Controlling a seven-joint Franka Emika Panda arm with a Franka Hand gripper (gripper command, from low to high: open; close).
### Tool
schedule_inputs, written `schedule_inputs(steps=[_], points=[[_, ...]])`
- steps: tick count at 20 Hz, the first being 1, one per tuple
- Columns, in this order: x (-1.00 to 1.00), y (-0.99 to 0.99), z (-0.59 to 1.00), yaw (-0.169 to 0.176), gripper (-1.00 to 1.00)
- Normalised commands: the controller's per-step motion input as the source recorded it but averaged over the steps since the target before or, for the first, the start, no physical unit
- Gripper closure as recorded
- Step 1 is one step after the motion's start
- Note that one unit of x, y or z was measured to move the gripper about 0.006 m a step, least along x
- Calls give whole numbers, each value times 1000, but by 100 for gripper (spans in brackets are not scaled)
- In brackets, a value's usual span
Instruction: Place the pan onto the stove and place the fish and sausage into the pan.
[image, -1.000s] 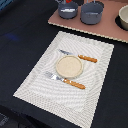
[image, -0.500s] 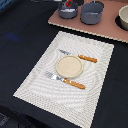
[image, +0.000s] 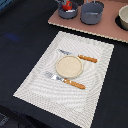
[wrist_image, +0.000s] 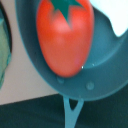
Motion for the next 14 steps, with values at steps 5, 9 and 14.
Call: schedule_inputs(steps=[5,9,14], points=[[120,-963,546,0,-100],[158,-964,431,0,-100],[255,-870,726,0,-100]])
